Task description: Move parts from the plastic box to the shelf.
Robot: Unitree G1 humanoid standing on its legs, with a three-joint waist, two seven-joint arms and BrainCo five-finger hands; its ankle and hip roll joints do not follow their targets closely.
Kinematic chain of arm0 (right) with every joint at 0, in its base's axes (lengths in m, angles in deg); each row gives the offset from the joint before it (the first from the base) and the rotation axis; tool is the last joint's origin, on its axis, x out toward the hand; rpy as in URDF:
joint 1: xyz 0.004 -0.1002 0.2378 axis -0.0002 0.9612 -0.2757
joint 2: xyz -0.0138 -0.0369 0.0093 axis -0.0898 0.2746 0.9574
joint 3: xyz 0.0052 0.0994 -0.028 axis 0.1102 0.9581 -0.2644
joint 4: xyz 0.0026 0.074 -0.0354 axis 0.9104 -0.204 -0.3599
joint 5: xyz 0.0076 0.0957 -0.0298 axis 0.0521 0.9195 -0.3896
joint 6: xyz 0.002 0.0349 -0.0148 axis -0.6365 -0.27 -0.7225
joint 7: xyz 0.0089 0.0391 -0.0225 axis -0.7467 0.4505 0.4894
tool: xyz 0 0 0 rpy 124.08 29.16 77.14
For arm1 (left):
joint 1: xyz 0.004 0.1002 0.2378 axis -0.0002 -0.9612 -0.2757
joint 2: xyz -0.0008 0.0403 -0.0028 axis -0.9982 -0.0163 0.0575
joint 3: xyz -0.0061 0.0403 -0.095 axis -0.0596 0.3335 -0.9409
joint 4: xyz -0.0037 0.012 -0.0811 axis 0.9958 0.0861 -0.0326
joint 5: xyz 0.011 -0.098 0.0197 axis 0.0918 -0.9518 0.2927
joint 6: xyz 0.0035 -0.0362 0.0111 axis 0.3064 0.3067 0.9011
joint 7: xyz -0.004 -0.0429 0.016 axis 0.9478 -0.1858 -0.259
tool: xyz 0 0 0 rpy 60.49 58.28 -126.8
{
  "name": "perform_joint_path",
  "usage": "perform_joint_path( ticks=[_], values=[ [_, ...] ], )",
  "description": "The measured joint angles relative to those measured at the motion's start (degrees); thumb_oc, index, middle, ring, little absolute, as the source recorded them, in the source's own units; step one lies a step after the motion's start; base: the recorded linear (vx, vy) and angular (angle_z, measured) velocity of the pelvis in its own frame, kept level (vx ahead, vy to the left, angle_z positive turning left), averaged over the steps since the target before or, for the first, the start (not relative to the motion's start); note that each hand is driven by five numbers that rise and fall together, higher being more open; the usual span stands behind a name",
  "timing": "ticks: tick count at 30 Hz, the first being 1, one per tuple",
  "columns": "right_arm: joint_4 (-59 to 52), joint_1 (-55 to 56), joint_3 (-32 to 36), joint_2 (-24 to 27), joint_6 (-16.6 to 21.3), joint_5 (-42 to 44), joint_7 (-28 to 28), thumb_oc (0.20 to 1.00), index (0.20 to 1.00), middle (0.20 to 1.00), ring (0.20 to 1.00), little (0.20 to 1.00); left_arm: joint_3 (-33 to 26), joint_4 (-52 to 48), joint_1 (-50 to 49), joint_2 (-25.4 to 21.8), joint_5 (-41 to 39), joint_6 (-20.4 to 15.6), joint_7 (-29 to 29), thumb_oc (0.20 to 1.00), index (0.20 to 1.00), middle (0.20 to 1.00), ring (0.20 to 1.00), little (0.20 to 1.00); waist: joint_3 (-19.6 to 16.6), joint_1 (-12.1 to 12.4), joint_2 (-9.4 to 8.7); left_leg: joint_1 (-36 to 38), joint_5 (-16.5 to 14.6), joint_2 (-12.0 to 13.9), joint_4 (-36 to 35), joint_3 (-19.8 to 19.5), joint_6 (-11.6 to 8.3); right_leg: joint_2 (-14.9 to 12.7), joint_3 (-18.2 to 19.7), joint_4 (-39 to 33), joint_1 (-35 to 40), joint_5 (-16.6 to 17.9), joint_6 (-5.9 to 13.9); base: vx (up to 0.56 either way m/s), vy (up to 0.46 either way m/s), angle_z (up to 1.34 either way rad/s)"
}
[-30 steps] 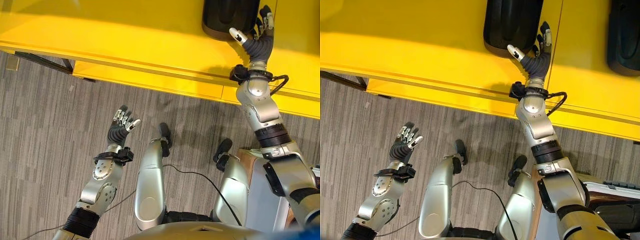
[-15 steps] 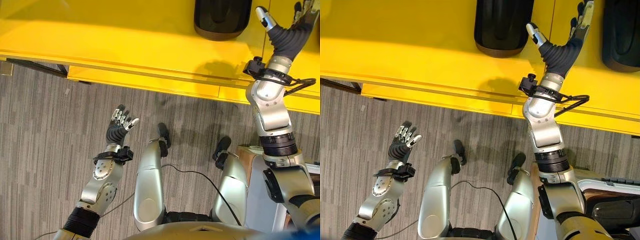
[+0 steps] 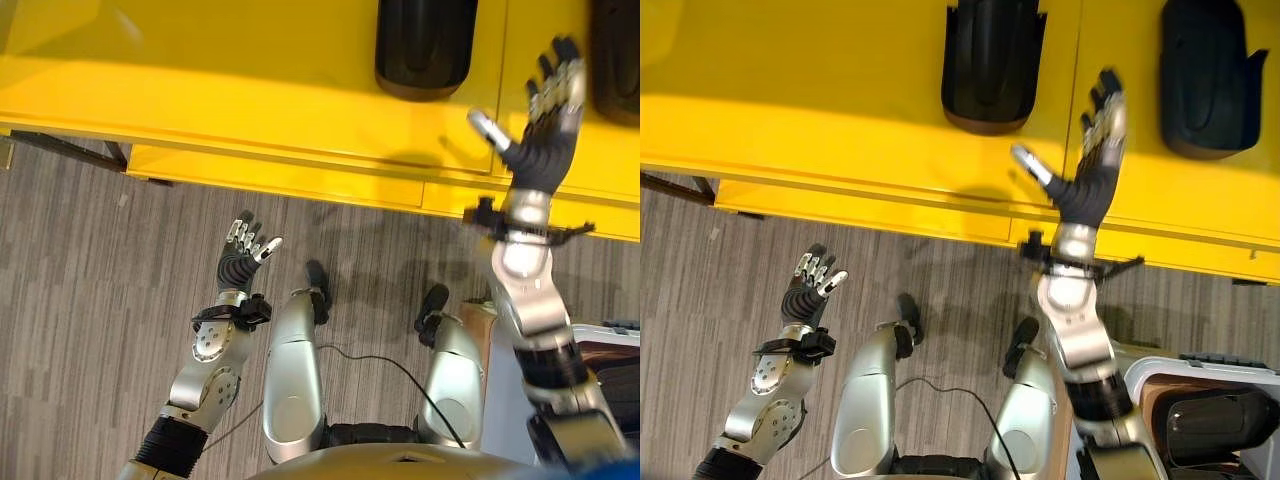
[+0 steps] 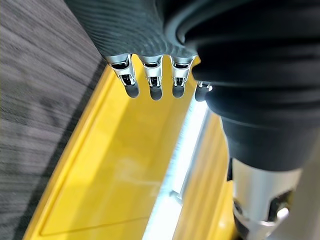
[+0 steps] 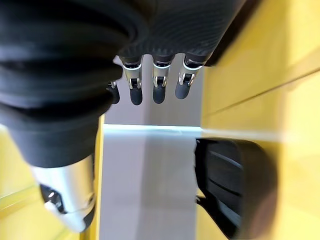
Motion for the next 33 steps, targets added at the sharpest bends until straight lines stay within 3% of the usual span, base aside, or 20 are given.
perform_joint_path(
  ticks=[4, 8, 13, 15, 20, 23, 24, 26, 27, 28, 29, 30, 31, 32, 33],
  values=[
    [-1.69, 7.73, 3.24, 0.49, 0.16, 3.34, -4.14, 1.000, 1.000, 1.000, 1.000, 1.000, -2.06, -0.11, -1.79, 0.70, 0.11, 0.04, 1.18, 1.000, 1.000, 1.000, 1.000, 1.000, -0.78, -0.74, -0.85, 4.24, -0.14, -0.89, -1.93, 0.14, -0.02, 0.36, -1.33, -4.81, 5.80, 1.49, 0.29, 0.09, 0.069, 0.06],
    [-1.93, 13.60, 4.08, 0.27, -0.06, 7.17, -8.93, 1.000, 1.000, 1.000, 1.000, 1.000, -5.78, -0.05, -4.56, 0.73, 0.11, 0.06, 2.10, 1.000, 1.000, 1.000, 1.000, 1.000, -5.03, -1.80, -2.54, 6.36, -0.75, -1.44, -2.61, 0.39, 0.05, 0.53, -2.15, -7.96, 9.06, 2.31, 0.90, 0.07, 0.074, 0.03],
    [-0.66, 17.42, 4.21, -0.36, -0.69, 11.92, -12.86, 1.000, 1.000, 1.000, 1.000, 1.000, -5.86, 0.07, -5.92, 1.66, 1.31, 0.31, 2.39, 1.000, 1.000, 1.000, 1.000, 1.000, -9.80, -2.03, -3.39, 9.86, -2.49, -2.01, -2.20, 0.70, -0.19, 0.44, -2.22, -9.71, 13.46, 2.80, 1.27, 0.04, 0.117, -0.02],
    [-0.64, 19.31, 5.12, -0.37, -0.71, 13.84, -13.75, 1.000, 1.000, 1.000, 1.000, 1.000, -5.92, 0.12, -6.66, 2.32, 2.24, 0.50, 3.19, 1.000, 1.000, 1.000, 1.000, 1.000, -11.48, -2.20, -3.58, 10.04, -3.33, -2.42, -1.87, 0.59, -0.14, -0.13, -2.31, -9.50, 13.98, 2.70, 1.17, 0.01, 0.170, 0.14],
    [-0.48, 25.60, 8.19, -2.08, -1.57, 16.84, -15.74, 1.000, 1.000, 1.000, 1.000, 1.000, -5.92, 1.72, -8.90, 2.68, 2.38, 2.16, 5.65, 1.000, 1.000, 1.000, 1.000, 1.000, -14.19, -3.72, -4.60, 9.81, -5.25, -6.26, -0.70, 0.06, 1.69, -3.92, -1.82, -7.68, 14.91, 3.54, 0.97, -0.01, 0.166, 0.25],
    [-0.21, 26.82, 8.50, -5.11, -1.63, 18.66, -16.73, 1.000, 1.000, 1.000, 1.000, 1.000, -5.76, 3.12, -8.44, 1.60, 3.96, 2.54, 6.03, 1.000, 1.000, 1.000, 1.000, 1.000, -14.82, -4.59, -4.74, 9.05, -5.27, -7.51, -1.74, 0.30, 1.72, -4.48, 1.34, -6.43, 12.21, 7.46, -0.45, -0.01, 0.199, 0.06],
    [0.07, 26.68, 8.41, -6.32, -1.78, 19.43, -16.96, 1.000, 1.000, 1.000, 1.000, 1.000, -5.62, 3.98, -7.75, 0.86, 4.55, 2.62, 6.02, 1.000, 1.000, 1.000, 1.000, 1.000, -14.96, -5.36, -4.49, 8.84, -4.95, -7.33, -3.31, 0.78, 1.53, -4.55, 2.07, -7.21, 10.65, 11.51, -0.82, -0.06, 0.168, -0.09],
    [0.39, 26.40, 8.59, -6.57, -1.93, 20.09, -16.93, 1.000, 1.000, 1.000, 1.000, 1.000, -5.24, 4.32, -6.73, 0.36, 4.61, 2.61, 5.82, 1.000, 1.000, 1.000, 1.000, 1.000, -14.85, -6.03, -4.99, 9.77, -3.07, -7.37, -4.41, 2.95, 2.40, -4.11, 1.94, -8.76, 9.91, 16.55, 1.06, -0.06, 0.202, -0.17],
    [0.88, 25.23, 8.41, -6.38, -1.88, 20.10, -16.92, 1.000, 1.000, 1.000, 1.000, 1.000, -5.57, 4.48, -6.87, 0.56, 4.63, 2.59, 5.82, 1.000, 1.000, 1.000, 1.000, 1.000, -14.82, -5.30, -4.49, 10.07, -2.80, -6.49, -5.44, 3.04, 2.63, -4.30, 1.80, -8.74, 10.05, 17.06, 1.19, -0.07, 0.341, -0.74],
    [2.25, 24.28, 8.11, -6.78, -1.87, 20.79, -17.00, 1.000, 1.000, 1.000, 1.000, 1.000, -5.39, 5.78, -6.33, 0.53, 4.66, 2.59, 5.58, 1.000, 1.000, 1.000, 1.000, 1.000, -14.86, -5.61, -4.72, 11.46, -2.66, -5.97, -6.56, 6.18, 5.13, -3.71, -1.21, -9.60, 8.90, 21.79, -1.04, -0.08, 0.412, -1.88],
    [3.82, 21.71, 6.69, -6.13, -1.58, 22.66, -17.11, 1.000, 1.000, 1.000, 1.000, 1.000, -5.25, 6.96, -6.68, 1.09, 4.85, 2.64, 5.66, 1.000, 1.000, 1.000, 1.000, 1.000, -13.52, -3.27, -2.87, 12.28, -3.01, -4.37, -6.06, 7.40, 6.77, -3.71, -6.05, -8.37, 6.27, 25.11, -1.15, -0.05, 0.298, -1.94],
    [4.86, 21.66, 6.33, -5.94, -1.66, 23.48, -17.29, 1.000, 1.000, 1.000, 1.000, 1.000, -5.41, 8.43, -6.17, 1.61, 4.93, 3.03, 5.53, 1.000, 1.000, 1.000, 1.000, 1.000, -13.72, -3.88, -2.60, 13.06, -3.22, -4.16, -6.92, 8.82, 7.01, -4.74, -6.15, -4.73, 5.89, 19.46, -0.92, -0.03, 0.153, -1.59],
    [5.94, 22.05, 6.50, -5.68, -2.01, 24.72, -17.07, 1.000, 1.000, 1.000, 1.000, 1.000, -6.07, 8.34, -5.85, 3.24, 4.92, 3.24, 5.44, 1.000, 1.000, 1.000, 1.000, 1.000, -13.83, -3.91, -2.33, 14.42, -2.27, -4.14, -9.65, 11.28, 6.90, -5.02, -7.02, -0.78, 5.98, 16.24, -0.28, -0.02, 0.082, -0.63],
    [6.26, 21.64, 5.91, -5.22, -2.63, 25.67, -17.09, 1.000, 1.000, 1.000, 1.000, 1.000, -7.05, 6.94, -7.17, 3.54, 4.88, 3.17, 5.74, 1.000, 1.000, 1.000, 1.000, 1.000, -13.71, -3.22, -1.56, 16.07, 0.37, -2.58, -12.52, 14.60, 8.05, -6.51, -9.98, 5.26, 5.81, 12.14, -1.26, -0.01, -0.030, -0.79],
    [6.40, 21.59, 5.32, -4.78, -2.86, 26.20, -17.19, 1.000, 1.000, 1.000, 1.000, 1.000, -7.50, 6.59, -8.00, 3.69, 4.82, 3.27, 5.68, 1.000, 1.000, 1.000, 1.000, 1.000, -13.86, -2.28, -1.78, 17.18, 0.71, -2.59, -14.33, 15.29, 7.00, -6.84, -10.35, 7.48, 5.48, 10.58, -1.44, -0.02, -0.079, -0.96]
  ],
)
